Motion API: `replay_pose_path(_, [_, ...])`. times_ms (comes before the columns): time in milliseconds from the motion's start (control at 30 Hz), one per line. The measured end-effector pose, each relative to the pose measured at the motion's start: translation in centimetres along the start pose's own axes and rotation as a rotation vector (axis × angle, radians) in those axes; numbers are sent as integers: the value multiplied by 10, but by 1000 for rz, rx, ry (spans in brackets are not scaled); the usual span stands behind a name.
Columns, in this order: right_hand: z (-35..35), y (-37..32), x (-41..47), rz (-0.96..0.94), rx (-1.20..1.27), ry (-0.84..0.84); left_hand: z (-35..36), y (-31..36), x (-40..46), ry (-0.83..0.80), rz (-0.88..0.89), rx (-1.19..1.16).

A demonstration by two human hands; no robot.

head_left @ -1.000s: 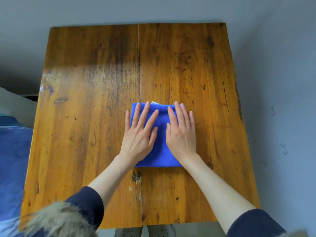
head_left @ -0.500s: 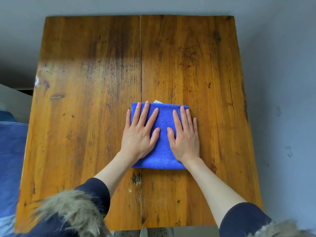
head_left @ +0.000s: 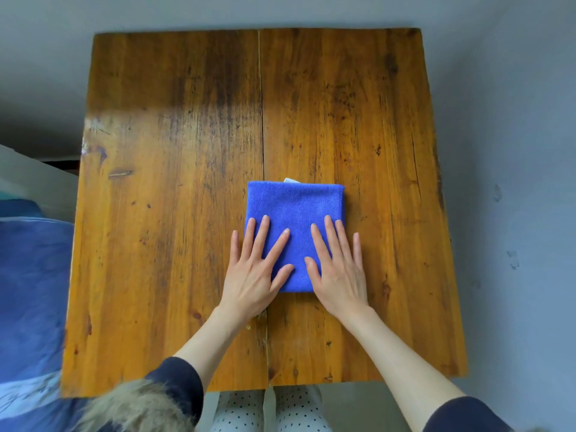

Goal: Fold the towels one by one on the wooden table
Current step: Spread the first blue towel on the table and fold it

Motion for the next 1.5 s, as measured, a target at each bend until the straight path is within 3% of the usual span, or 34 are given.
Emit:
replay_pose_path(200, [4, 7, 3, 11, 17, -90, -3, 1, 3, -92, -10, -46])
replay_pose_path(333, [-17, 6, 4, 79, 145, 40, -22, -2, 1, 20, -105, -325])
replay_pose_path(433, [-31, 10, 10, 253, 247, 92, -34, -16, 3, 135, -415, -518])
replay_pose_path(533, [-38, 17, 22, 512, 437, 75, -34, -28, 9, 45, -674, -729])
replay_pose_path(633, [-35, 23, 35, 778, 631, -36, -36, -32, 16, -73, -725, -941])
replay_pose_path(733, [-29, 24, 42, 887, 735, -87, -38, -32, 20, -181, -729, -1033])
replay_pose_path(967, [-29, 25, 47, 912, 867, -159, -30, -35, 18, -307, -738, -1107])
replay_pose_path(1233, [-43, 9, 35, 693, 992, -154, -33, -40, -10, -343, -755, -1306])
replay_pose_path(1500, [-61, -55, 25, 589, 1110, -441, -62, -72, -92, -202, -871, -1498])
Point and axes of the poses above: each hand's wrist, its own x-axis towards the middle knuckle, its own z-axis out of the palm, y = z × x, the point moved 3 cm from there along x, towards the middle knuckle, and after that the axes turned 9 degrees about x, right-handed, at the moved point
